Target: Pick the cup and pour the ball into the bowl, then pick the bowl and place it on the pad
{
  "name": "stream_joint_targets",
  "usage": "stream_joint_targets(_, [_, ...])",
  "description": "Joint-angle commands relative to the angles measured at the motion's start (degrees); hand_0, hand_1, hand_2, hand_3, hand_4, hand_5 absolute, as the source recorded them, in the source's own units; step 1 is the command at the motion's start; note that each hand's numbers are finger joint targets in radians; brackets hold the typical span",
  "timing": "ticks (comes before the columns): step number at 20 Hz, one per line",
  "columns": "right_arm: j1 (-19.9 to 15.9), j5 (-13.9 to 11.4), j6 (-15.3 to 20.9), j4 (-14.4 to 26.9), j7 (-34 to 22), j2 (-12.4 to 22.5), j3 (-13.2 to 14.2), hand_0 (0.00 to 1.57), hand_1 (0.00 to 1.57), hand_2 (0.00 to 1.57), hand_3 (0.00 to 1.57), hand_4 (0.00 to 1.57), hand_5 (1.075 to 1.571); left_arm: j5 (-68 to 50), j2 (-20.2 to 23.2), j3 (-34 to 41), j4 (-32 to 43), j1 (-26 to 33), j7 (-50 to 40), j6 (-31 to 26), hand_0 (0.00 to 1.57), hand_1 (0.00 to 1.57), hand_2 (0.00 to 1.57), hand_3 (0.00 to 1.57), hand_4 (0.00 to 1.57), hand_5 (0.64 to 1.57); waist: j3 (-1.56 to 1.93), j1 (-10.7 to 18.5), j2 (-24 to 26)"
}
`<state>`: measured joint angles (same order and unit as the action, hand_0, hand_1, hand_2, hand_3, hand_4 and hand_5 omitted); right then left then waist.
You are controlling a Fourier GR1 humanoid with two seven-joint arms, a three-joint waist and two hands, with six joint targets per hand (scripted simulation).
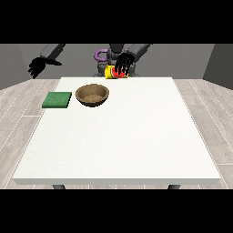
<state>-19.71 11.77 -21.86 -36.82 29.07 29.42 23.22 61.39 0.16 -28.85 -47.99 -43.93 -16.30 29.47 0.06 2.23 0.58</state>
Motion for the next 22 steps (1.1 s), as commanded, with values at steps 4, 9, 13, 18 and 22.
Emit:
stream_joint_targets(4, [-6.19, -1.64, 2.76, 0.98, -1.66, -0.87, -1.79, 0.0, 0.0, 0.0, 0.27, 0.0, 1.53, 9.71, -0.16, -8.78, -2.6, -3.4, -9.81, -3.71, 0.46, 0.46, 1.57, 1.57, 0.89, 1.571, 0.0, -1.04, -2.08])
stream_joint_targets(9, [-6.58, -1.63, 2.97, 1.57, 0.17, -2.83, -2.34, 0.0, 0.0, 0.0, 0.27, 0.0, 1.528, 12.35, -0.16, -13.06, -5.97, -2.06, -11.21, -9.37, 0.38, 0.38, 1.57, 1.57, 0.84, 1.569, -0.01, -1.74, -2.57])
stream_joint_targets(13, [-10.61, -1.89, 4.7, -0.63, -5.56, -5.45, -4.52, 0.0, 0.0, 0.0, 0.26, 0.0, 1.526, 14.89, -0.16, -15.87, -2.03, -1.76, -8.86, -12.22, 0.32, 0.32, 1.57, 1.57, 0.96, 1.534, -0.06, -4.35, -1.72])
stream_joint_targets(18, [-10.4, -1.01, 3.75, 3.26, -1.63, -2.46, -1.93, 0.0, 0.0, 0.0, 0.16, 0.0, 1.516, 19.78, -0.16, -20.81, -6.83, -4.17, -10.52, -20.23, 0.0, 0.0, 1.57, 1.57, 1.25, 1.395, 0.01, -1.77, -4.18])
stream_joint_targets(22, [-9.25, -0.46, 1.85, 4.59, -1.77, -1.66, -1.56, 0.0, 0.0, 0.0, 0.24, 0.0, 1.521, 22.47, -0.15, -20.25, -6.34, -10.13, -6.72, -27.6, 0.77, 0.77, 1.57, 1.57, 1.2, 1.416, 0.03, -1.14, -2.13])
